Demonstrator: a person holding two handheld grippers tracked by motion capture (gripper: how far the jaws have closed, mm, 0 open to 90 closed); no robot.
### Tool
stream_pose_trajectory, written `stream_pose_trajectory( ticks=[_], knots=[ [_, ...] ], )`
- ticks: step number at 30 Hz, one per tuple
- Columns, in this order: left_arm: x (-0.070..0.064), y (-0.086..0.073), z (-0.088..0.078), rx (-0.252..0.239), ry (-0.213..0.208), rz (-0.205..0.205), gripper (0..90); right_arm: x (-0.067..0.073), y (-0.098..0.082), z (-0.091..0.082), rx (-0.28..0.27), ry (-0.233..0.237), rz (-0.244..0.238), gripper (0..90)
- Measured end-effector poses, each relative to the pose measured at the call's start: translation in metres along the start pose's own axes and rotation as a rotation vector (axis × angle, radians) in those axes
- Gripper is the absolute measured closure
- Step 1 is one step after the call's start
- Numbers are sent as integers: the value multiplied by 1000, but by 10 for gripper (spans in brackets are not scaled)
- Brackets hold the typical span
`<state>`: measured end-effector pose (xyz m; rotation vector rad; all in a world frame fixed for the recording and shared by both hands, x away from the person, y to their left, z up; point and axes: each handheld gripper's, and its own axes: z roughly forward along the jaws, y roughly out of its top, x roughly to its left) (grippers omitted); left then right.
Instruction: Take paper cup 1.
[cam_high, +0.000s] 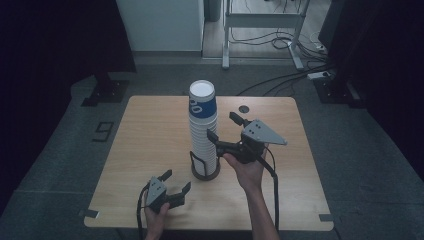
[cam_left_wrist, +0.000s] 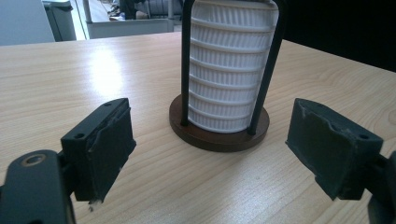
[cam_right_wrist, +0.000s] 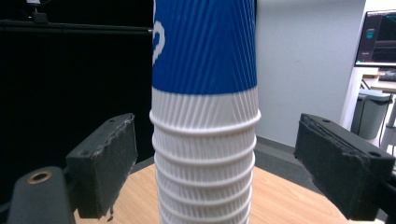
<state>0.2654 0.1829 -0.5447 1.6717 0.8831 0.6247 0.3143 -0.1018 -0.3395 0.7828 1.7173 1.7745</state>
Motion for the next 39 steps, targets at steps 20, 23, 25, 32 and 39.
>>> stream_pose_trajectory(
  ticks=[20, 23, 25, 32, 39],
  knots=[
    [1, -1, -1, -10, -9, -5, 142, -3, 30, 50, 20, 28, -20, 112],
    [1, 0, -1, -9, -9, -8, 142, -2, 31, 56, 22, 32, -30, 117],
    [1, -1, -1, -11, -8, -8, 142, -2, 30, 61, 27, 47, -16, 118],
    [1, -1, -1, -18, -8, -12, 142, -3, 27, 71, 58, 51, -19, 124],
    [1, -1, -1, -19, -10, -13, 142, -1, 28, 74, 74, 43, -35, 177]
  ],
)
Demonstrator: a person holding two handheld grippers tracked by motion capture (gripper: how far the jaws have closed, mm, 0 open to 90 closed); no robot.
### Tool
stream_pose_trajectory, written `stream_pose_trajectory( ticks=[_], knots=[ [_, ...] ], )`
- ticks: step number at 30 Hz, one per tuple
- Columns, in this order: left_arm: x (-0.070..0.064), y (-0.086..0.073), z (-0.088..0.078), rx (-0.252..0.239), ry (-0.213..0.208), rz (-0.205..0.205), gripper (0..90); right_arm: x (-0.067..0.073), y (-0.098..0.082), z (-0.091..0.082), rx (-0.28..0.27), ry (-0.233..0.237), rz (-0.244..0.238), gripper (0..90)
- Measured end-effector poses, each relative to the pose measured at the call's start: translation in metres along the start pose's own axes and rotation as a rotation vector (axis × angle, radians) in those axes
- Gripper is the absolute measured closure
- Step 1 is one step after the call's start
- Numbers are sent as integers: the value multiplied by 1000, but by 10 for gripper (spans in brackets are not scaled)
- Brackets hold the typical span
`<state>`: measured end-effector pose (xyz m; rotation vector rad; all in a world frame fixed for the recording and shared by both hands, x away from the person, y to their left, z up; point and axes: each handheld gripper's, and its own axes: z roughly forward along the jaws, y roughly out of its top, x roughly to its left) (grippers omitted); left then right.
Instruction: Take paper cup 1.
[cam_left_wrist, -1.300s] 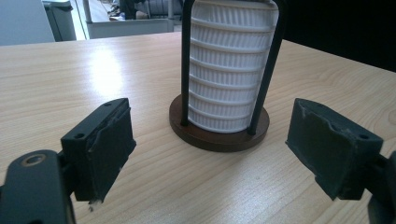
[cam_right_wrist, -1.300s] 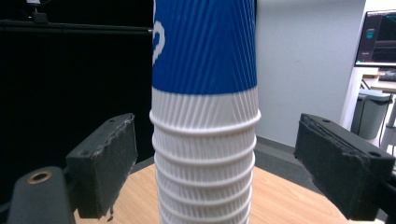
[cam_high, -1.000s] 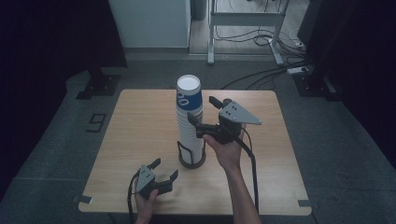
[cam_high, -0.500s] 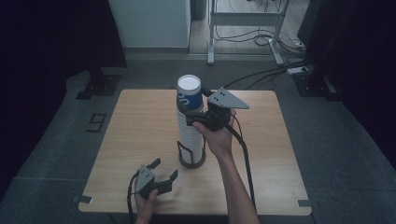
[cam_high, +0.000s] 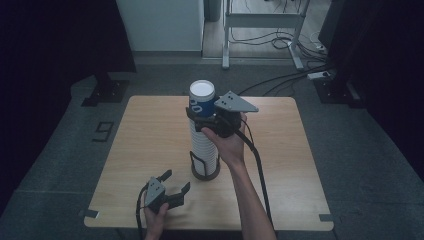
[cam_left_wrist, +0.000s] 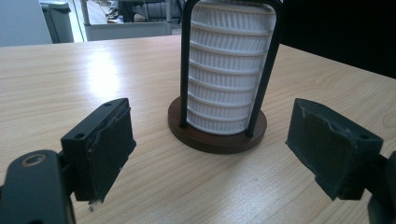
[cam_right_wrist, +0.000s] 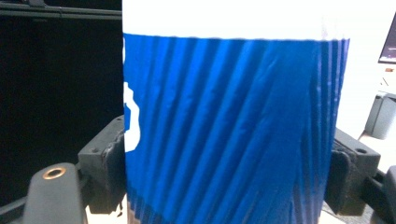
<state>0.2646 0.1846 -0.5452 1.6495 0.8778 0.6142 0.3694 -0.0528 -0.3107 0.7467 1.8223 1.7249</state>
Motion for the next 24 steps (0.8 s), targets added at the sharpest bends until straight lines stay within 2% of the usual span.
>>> stream_pose_trajectory(
  ticks=[16, 17, 24],
  knots=[
    [0, 0, 0, -1, -7, -1, 142, -1, 10, -5, -46, -9, 14, 192],
    [0, 0, -1, -3, -7, -1, 142, 0, 11, -6, -66, -26, 11, 193],
    [0, 0, 0, 2, -3, -1, 142, 1, 18, -8, -90, -17, 15, 198]
  ],
)
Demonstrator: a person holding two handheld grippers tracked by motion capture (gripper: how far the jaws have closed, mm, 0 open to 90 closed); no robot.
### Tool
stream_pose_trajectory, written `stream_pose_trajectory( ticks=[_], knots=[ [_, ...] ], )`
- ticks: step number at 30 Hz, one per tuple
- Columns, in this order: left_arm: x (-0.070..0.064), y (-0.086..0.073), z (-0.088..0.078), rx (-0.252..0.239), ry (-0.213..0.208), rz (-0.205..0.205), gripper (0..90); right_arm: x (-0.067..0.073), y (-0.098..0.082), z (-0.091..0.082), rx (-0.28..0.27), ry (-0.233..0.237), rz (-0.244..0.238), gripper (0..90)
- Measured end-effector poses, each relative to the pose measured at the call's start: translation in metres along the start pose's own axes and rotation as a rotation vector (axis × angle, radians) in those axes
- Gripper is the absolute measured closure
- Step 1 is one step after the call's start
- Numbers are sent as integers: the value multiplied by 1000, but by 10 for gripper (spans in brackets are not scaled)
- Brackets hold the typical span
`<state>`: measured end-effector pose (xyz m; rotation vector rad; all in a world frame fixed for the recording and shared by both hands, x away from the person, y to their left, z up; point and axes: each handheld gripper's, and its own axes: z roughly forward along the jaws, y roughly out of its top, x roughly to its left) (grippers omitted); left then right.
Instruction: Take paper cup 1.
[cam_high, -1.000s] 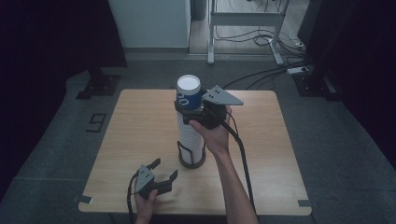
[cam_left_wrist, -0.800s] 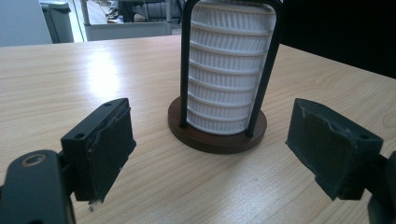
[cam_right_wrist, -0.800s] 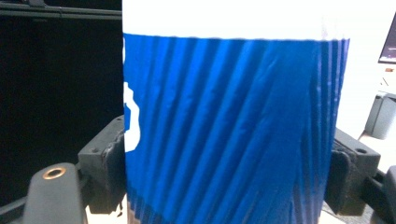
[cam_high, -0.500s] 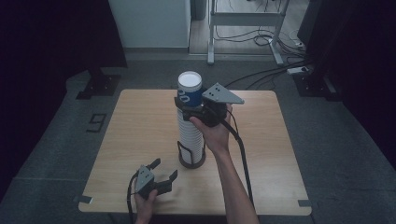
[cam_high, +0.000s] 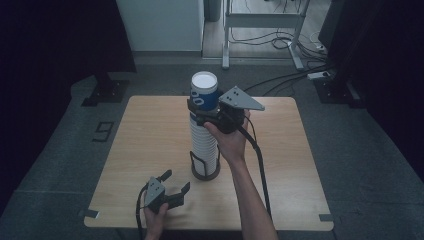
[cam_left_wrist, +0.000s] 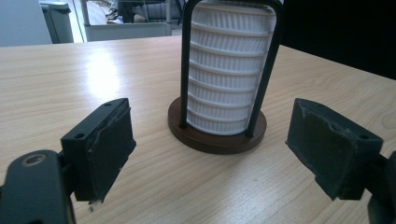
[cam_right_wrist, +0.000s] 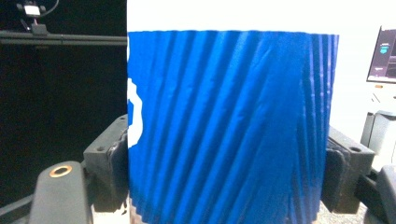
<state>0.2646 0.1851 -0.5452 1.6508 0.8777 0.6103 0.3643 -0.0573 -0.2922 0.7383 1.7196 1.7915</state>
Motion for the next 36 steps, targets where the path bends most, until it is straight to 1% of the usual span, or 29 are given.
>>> stream_pose_trajectory(
  ticks=[1, 5, 7, 8, 16, 20, 24, 25, 27, 32, 34, 35, 36],
  knots=[
    [0, 0, 0, -2, -1, 0, 142, 0, 3, -1, -11, 0, 2, 199],
    [0, 0, 0, 0, -1, 1, 142, 0, 8, 0, -24, -1, 9, 204],
    [0, 0, 0, 0, -1, 1, 142, -1, 10, 0, -21, 2, 3, 205],
    [0, 0, 0, -1, -2, 0, 142, 0, 12, 0, -30, -1, 5, 207],
    [0, 0, 0, 1, 3, 0, 143, 1, 17, -1, -48, -1, 3, 210],
    [0, 0, 0, 2, 4, -1, 142, 0, 22, -2, -76, 3, 7, 211],
    [0, 0, 0, 0, 5, 0, 142, 1, 24, -3, -82, 3, 2, 213],
    [0, 0, 0, -1, 2, -2, 142, 1, 25, -3, -91, 7, 4, 213],
    [0, 0, 0, 0, 1, -1, 143, 1, 28, -4, -95, 4, -1, 214],
    [0, 0, 0, 0, -1, -3, 143, -1, 33, -9, -111, 6, 5, 215],
    [0, 0, 0, 0, -2, -2, 143, 0, 34, -10, -119, -1, 6, 215],
    [0, 0, 0, -1, -4, -1, 143, 0, 37, -13, -123, 1, 9, 215],
    [0, 0, 0, 1, 0, -3, 143, -1, 37, -13, -128, 3, 12, 215]
  ],
)
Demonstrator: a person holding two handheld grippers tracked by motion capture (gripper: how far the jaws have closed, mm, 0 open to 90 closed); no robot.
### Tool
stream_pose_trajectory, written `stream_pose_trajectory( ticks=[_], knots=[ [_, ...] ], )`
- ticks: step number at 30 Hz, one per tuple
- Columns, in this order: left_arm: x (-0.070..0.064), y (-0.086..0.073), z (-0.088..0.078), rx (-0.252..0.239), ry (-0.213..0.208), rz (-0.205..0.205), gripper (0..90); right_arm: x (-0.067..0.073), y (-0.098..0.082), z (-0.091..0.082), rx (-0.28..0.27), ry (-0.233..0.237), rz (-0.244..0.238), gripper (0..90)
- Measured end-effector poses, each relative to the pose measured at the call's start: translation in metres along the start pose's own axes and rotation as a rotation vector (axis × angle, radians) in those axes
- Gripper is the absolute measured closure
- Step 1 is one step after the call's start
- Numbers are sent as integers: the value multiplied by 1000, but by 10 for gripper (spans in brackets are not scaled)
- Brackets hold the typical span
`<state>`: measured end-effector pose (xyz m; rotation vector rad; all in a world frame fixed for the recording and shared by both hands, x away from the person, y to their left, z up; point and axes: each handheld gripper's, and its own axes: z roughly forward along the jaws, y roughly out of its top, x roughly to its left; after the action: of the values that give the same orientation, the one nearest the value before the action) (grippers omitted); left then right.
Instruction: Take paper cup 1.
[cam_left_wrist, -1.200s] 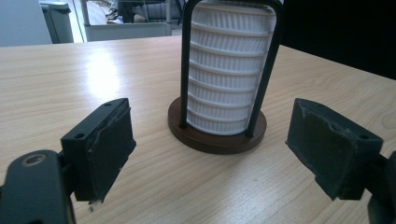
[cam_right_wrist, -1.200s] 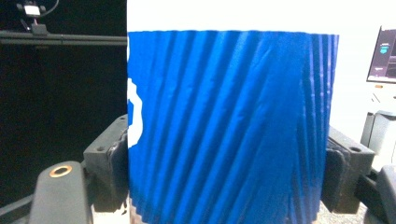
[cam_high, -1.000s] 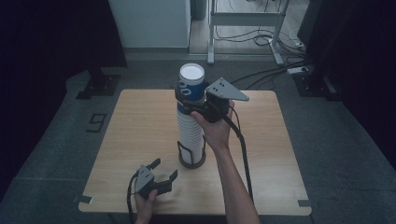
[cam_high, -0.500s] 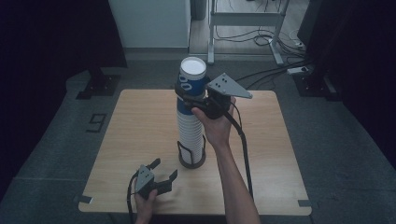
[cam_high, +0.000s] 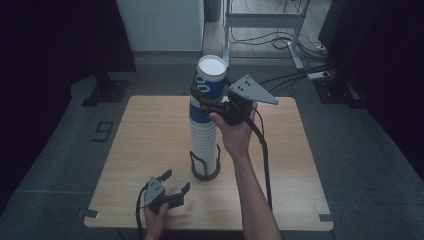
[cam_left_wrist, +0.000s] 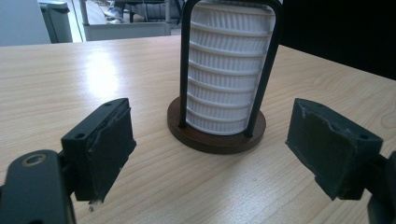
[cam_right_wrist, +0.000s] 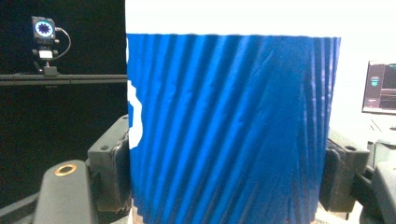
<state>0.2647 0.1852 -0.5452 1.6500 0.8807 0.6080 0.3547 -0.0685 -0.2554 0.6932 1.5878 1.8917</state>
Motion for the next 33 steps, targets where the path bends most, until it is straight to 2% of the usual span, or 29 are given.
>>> stream_pose_trajectory(
  ticks=[12, 16, 23, 25, 29, 30, 33],
  knots=[
    [0, 0, 1, 10, -11, -1, 144, -5, 8, -22, 6, -26, 9, 218],
    [1, 1, 2, 19, -18, -3, 145, -8, 8, -33, -12, -38, 31, 219],
    [1, 1, 2, 13, -28, 0, 145, -12, 5, -52, 18, -65, 43, 222],
    [1, 1, 2, 14, -31, 1, 145, -15, 0, -62, 25, -74, 53, 222],
    [1, 1, 2, 13, -32, 2, 144, -14, -6, -70, 38, -82, 56, 222],
    [1, 0, 1, 0, -37, -1, 144, -15, -12, -75, 50, -87, 61, 223],
    [2, 1, 1, 5, -39, -4, 145, -17, -21, -81, 68, -106, 74, 223]
  ],
)
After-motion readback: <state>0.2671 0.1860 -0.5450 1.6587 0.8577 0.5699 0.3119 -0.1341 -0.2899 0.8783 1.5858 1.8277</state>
